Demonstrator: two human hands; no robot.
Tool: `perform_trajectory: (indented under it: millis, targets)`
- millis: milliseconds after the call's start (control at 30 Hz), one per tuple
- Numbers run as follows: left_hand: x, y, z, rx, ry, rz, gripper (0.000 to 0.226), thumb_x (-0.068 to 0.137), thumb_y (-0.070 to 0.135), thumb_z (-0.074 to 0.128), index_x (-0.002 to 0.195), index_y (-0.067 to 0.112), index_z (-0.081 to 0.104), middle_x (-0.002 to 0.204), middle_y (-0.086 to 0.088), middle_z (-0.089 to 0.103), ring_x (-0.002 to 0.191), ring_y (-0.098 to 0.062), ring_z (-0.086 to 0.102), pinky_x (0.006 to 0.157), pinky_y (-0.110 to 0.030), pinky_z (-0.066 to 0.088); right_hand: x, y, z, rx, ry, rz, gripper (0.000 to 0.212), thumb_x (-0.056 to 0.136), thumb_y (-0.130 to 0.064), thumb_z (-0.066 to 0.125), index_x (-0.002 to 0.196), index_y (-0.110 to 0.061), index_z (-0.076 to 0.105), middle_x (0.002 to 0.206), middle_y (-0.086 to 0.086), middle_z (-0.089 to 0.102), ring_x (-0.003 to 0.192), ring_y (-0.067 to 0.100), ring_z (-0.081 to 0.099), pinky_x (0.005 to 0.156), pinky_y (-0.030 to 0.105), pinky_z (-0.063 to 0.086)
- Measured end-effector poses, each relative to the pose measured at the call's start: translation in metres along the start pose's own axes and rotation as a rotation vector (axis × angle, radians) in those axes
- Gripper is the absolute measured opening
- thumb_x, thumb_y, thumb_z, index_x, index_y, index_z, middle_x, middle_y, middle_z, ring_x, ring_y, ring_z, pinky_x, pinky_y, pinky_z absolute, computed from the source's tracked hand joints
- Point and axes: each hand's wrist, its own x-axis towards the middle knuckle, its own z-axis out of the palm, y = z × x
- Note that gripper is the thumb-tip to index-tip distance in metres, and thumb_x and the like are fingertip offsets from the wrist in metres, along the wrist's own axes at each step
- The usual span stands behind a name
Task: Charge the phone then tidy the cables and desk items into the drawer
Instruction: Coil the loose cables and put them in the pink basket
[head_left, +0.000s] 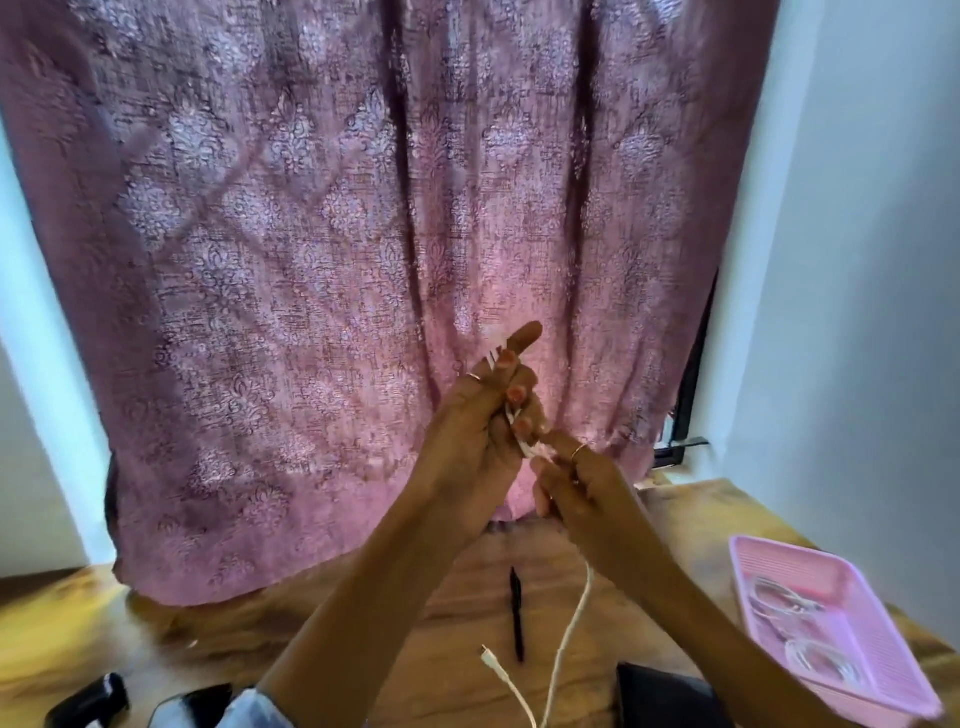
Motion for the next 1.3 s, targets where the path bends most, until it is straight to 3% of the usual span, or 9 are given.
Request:
perform_trajectory:
  millis: [267, 433, 567, 700, 767, 900, 1033, 1233, 1300]
  targets:
    - [0.017, -0.045, 0.018, 0.513, 0.255, 0.089, 0.031, 0.099, 0.009, 0.041, 0.128, 0.016, 0.049, 0.064, 0.005, 0.053, 0.056, -0.007, 0.050, 0.058, -0.020, 0.048, -0.024, 0.014, -0.036, -0.295, -0.244, 0.016, 0.026, 0.098, -0.015, 0.042, 0.119, -0.029, 0.047, 0.060, -0.007, 0.052, 0.049, 0.004, 0.049, 0.046, 0.016, 0.038]
    - [0.022, -0.075, 0.029, 1.147, 0.218, 0.039, 0.023, 0.100, 0.015, 0.041, 0.122, 0.018, 0.045, 0.066, -0.002, 0.055, 0.058, -0.013, 0.055, 0.060, -0.033, 0.050, -0.031, 0.022, -0.059, -0.426, -0.204, -0.028, 0.016, 0.098, -0.021, 0.046, 0.104, -0.016, 0.060, 0.065, -0.015, 0.049, 0.050, 0.005, 0.045, 0.052, 0.023, 0.042]
    - [0.017, -0.100, 0.030, 1.617, 0.142, -0.090, 0.024, 0.100, 0.021, 0.041, 0.119, 0.009, 0.048, 0.066, 0.007, 0.054, 0.066, -0.020, 0.058, 0.065, -0.031, 0.045, -0.036, 0.032, -0.089, -0.456, -0.191, -0.002, 0.022, 0.092, -0.033, 0.055, 0.097, -0.016, 0.068, 0.081, -0.002, 0.071, 0.063, 0.011, 0.062, 0.068, 0.038, 0.055]
    - [0.008, -0.115, 0.043, 1.858, 0.057, -0.250, 0.032, 0.099, 0.023, 0.038, 0.127, 0.007, 0.044, 0.103, -0.012, 0.065, 0.097, -0.030, 0.062, 0.087, -0.045, 0.049, -0.041, 0.037, -0.119, -0.445, -0.205, -0.017, 0.020, 0.084, -0.039, 0.064, 0.094, -0.023, 0.071, 0.084, -0.005, 0.073, 0.071, 0.011, 0.068, 0.070, 0.039, 0.056]
    - [0.005, -0.121, 0.049, 1.840, 0.050, -0.193, 0.029, 0.098, 0.026, 0.037, 0.120, 0.008, 0.045, 0.104, -0.015, 0.064, 0.098, -0.033, 0.061, 0.087, -0.048, 0.049, -0.043, 0.036, -0.134, -0.456, -0.198, -0.052, 0.018, 0.082, -0.039, 0.068, 0.093, -0.025, 0.072, 0.085, -0.006, 0.072, 0.072, 0.008, 0.066, 0.071, 0.034, 0.054]
    - [0.001, -0.126, 0.051, 1.704, 0.033, -0.127, 0.036, 0.100, 0.037, 0.032, 0.087, 0.006, 0.046, 0.074, -0.008, 0.051, 0.067, -0.021, 0.050, 0.065, -0.042, 0.044, -0.046, 0.034, -0.156, -0.495, -0.161, -0.165, 0.025, 0.080, -0.041, 0.066, 0.092, -0.019, 0.072, 0.086, -0.007, 0.066, 0.075, 0.009, 0.060, 0.070, 0.027, 0.049]
    - [-0.005, -0.125, 0.064, 1.383, 0.055, -0.184, 0.063, 0.092, 0.051, 0.028, 0.088, -0.007, 0.051, 0.054, 0.002, 0.037, 0.044, -0.005, 0.032, 0.047, -0.017, 0.029, -0.047, 0.039, -0.182, -0.491, -0.012, -0.227, 0.015, 0.081, -0.034, 0.068, 0.086, -0.021, 0.072, 0.082, -0.013, 0.061, 0.073, 0.006, 0.060, 0.068, 0.025, 0.048]
    - [-0.011, -0.131, 0.083, 0.979, 0.065, -0.378, 0.051, 0.098, 0.044, 0.026, 0.083, 0.008, 0.060, 0.049, 0.003, 0.029, 0.039, -0.007, 0.020, 0.037, -0.016, 0.022, -0.041, 0.043, -0.195, -0.397, 0.108, -0.236, 0.017, 0.082, -0.036, 0.066, 0.078, -0.020, 0.071, 0.076, -0.005, 0.063, 0.067, 0.013, 0.057, 0.061, 0.033, 0.047]
    - [-0.012, -0.135, 0.089, 0.839, 0.104, -0.414, 0.051, 0.097, 0.046, 0.026, 0.078, 0.010, 0.056, 0.047, 0.005, 0.025, 0.038, -0.006, 0.016, 0.036, -0.016, 0.018, -0.038, 0.048, -0.193, -0.301, 0.111, -0.206, 0.011, 0.083, -0.028, 0.068, 0.079, -0.017, 0.071, 0.075, -0.005, 0.061, 0.066, 0.010, 0.054, 0.062, 0.027, 0.043]
